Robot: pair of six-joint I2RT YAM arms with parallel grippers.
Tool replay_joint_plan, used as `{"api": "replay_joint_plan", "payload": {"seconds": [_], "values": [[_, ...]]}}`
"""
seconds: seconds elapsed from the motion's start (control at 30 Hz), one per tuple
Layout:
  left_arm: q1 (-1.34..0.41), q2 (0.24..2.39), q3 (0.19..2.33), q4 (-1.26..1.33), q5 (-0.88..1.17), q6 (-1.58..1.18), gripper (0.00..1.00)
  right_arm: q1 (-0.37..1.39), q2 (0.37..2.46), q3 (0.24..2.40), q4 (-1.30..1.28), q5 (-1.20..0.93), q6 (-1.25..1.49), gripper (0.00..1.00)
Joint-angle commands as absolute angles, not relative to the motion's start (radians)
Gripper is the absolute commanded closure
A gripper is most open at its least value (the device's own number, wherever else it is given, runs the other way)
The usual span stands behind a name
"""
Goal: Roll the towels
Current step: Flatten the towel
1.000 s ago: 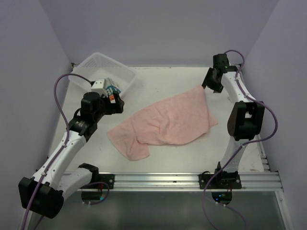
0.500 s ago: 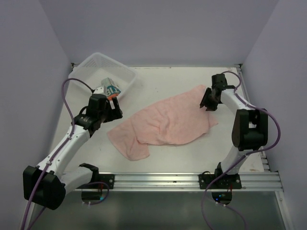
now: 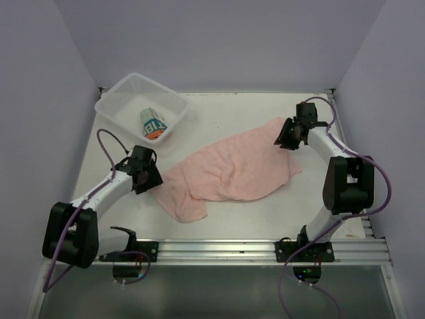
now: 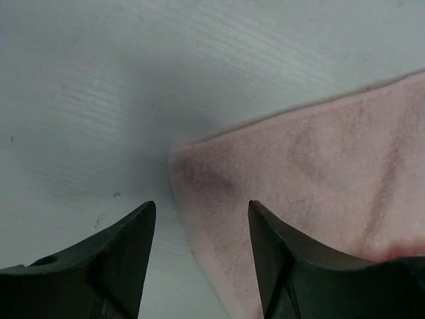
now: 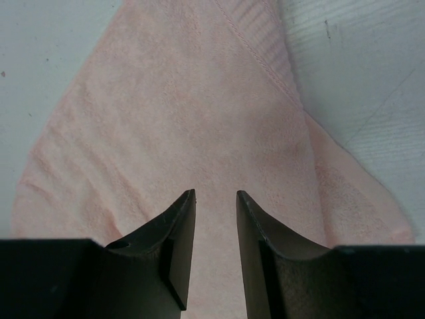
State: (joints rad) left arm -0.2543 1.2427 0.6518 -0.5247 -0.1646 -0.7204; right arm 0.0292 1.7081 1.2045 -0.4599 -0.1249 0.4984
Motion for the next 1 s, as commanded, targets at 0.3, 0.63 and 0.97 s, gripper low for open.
{"api": "replay_joint_plan", "payload": {"seconds": [0.3, 0.63, 0.97], "values": [[-0.189, 1.275, 0.632, -0.447, -0.242, -0.776, 0.4, 0.015, 1.655, 1.161, -0.377, -0.198, 0.512, 0.66], [-0.163, 1.342, 0.634, -0.403, -0.253, -0.749, 0.44, 0.009, 1.655, 1.151, -0.371, -0.196, 0.514, 0.68], [-0.163, 1.416, 0.63, -0.367, -0.252, -0.7, 0.56, 0.005, 1.641, 1.128, -0.359, -0.201, 0.523, 0.7]]}}
